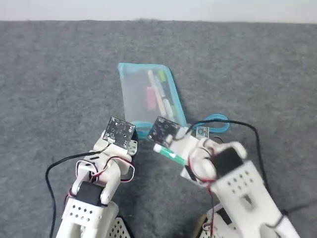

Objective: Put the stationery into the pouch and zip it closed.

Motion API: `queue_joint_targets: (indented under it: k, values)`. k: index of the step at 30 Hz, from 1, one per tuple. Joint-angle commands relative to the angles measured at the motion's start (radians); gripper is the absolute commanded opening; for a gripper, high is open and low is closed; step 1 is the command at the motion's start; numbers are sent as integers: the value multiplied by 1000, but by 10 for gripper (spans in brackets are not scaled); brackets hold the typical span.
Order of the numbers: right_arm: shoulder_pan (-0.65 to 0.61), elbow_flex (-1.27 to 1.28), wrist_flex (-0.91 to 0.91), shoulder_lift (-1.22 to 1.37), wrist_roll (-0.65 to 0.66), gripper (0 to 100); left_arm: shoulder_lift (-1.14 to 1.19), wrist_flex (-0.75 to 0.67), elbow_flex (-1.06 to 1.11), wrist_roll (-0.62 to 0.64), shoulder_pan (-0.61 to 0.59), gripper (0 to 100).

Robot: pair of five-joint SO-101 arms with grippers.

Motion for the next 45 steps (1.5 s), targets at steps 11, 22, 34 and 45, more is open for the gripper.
queue_joint_targets:
  k: [11,22,34,45]
  values:
    - [-5,-324,-79,412,-172,7,3,2,-71,18,15,12]
    - [-10,-542,-76,688,-190,7,3,0,-71,17,17,12]
    - [-13,-1036,68,1061,-358,9,3,0,-67,18,17,12]
    - [-74,-1263,128,1207,-402,177,3,0,-45,15,17,12]
